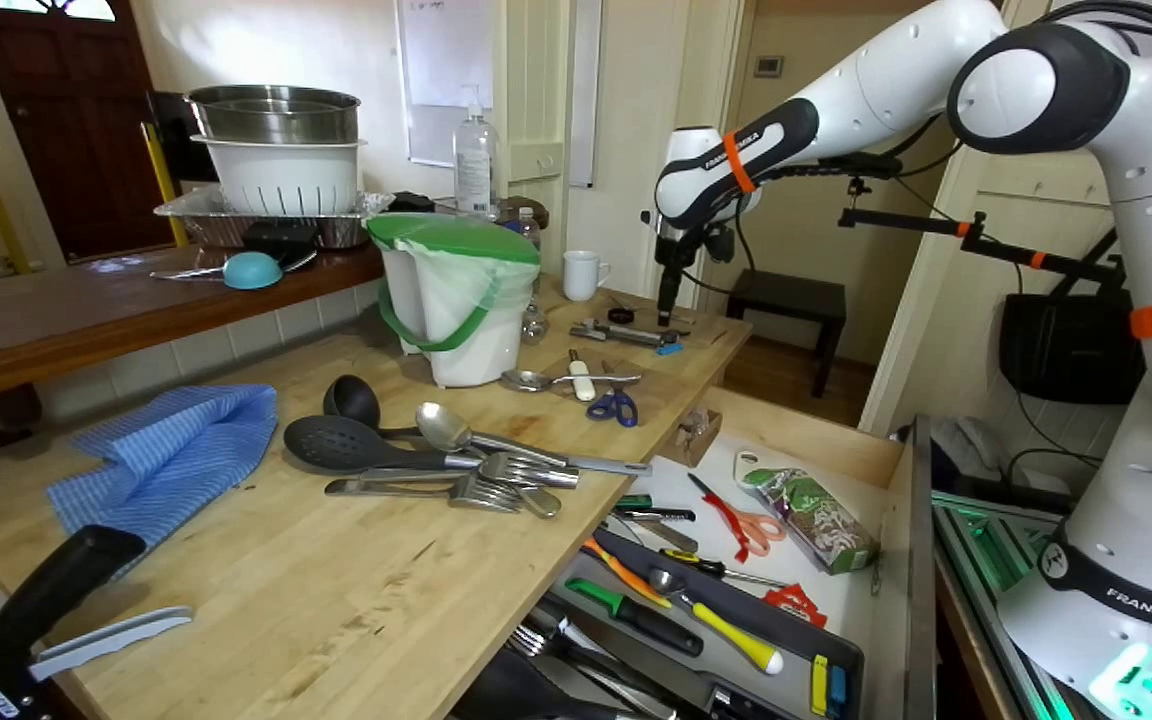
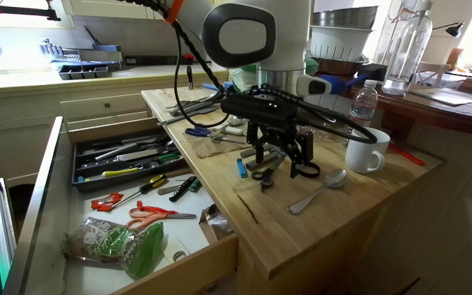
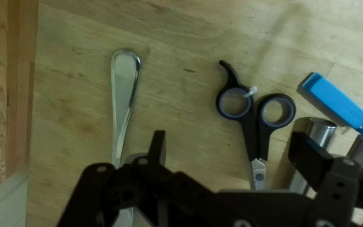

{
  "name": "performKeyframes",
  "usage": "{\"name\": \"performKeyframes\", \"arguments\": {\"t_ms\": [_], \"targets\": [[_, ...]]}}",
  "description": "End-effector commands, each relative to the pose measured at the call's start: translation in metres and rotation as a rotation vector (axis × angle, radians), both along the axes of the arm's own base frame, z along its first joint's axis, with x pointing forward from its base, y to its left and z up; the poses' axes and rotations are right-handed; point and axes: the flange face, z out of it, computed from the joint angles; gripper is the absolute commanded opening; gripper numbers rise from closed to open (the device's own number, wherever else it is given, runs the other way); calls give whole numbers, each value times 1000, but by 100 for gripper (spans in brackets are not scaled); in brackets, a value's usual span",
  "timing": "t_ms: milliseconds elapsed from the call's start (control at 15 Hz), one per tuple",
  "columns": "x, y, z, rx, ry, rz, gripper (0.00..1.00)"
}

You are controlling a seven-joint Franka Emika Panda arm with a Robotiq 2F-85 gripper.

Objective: Put the black pair of scissors in the open drawer.

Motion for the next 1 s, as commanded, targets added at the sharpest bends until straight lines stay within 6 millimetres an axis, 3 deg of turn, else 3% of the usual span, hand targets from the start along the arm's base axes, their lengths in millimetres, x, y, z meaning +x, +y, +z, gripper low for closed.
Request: {"name": "performKeyframes", "arguments": {"t_ms": [0,400,533,600,667,933], "targets": [[13,-6,-11,25,6,8,100],[28,-2,-21,23,8,15,98],[31,1,-24,24,13,20,82],[30,3,-26,25,15,17,80],[29,5,-27,28,15,16,66],[25,11,-26,29,13,9,35]]}}
